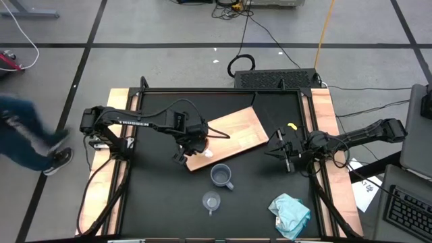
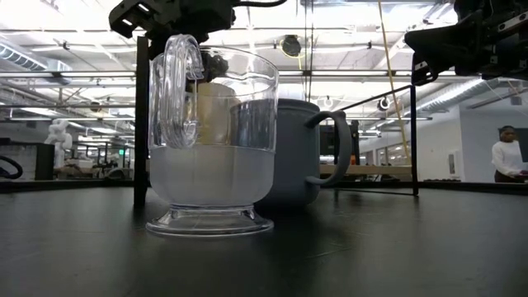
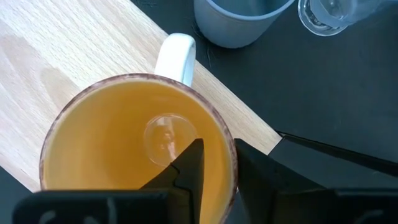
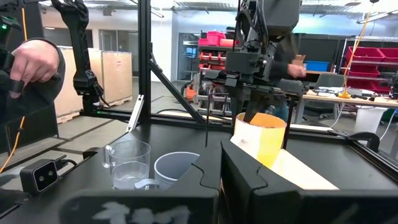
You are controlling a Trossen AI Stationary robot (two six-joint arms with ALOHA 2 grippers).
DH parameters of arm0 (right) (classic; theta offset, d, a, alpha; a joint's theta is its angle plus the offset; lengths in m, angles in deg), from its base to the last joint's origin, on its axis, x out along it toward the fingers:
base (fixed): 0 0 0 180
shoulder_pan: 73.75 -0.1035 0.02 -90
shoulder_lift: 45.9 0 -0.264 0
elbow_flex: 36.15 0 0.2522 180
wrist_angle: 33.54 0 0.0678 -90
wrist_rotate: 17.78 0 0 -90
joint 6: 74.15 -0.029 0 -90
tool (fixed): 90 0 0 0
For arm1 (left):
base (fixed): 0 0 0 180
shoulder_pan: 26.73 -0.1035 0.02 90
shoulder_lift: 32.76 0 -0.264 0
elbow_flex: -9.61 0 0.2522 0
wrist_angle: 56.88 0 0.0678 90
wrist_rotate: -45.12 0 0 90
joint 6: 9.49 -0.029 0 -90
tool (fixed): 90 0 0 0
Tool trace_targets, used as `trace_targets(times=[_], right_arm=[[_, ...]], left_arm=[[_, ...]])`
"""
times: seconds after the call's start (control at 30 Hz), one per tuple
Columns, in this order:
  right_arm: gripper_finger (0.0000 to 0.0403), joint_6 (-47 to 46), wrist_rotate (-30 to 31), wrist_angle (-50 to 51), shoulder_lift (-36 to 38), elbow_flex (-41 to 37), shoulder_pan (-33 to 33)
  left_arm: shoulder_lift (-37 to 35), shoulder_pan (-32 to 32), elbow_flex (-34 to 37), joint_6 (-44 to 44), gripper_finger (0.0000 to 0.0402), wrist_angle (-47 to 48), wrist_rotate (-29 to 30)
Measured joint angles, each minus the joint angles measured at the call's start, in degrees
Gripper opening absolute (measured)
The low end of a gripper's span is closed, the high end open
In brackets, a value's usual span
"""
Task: Stack small to large cups/mugs on shelf
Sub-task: Put the orange mug on the shelf
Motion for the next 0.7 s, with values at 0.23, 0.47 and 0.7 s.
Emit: trace_targets(times=[0.23,0.47,0.7], right_arm=[[0.0,0.02,0.0,0.0,0.0,0.0,0.0],[0.0,0.02,-0.02,0.0,0.0,0.0,0.0],[0.0,-0.02,0.0,0.0,0.0,-0.01,0.0]], left_arm=[[0.01,0.0,0.04,1.3,0.0088,-0.18,0.12],[0.02,0.0,0.04,3.25,0.0088,-0.2,0.55],[0.02,0.0,0.04,4.57,0.0088,-0.1,0.57]])
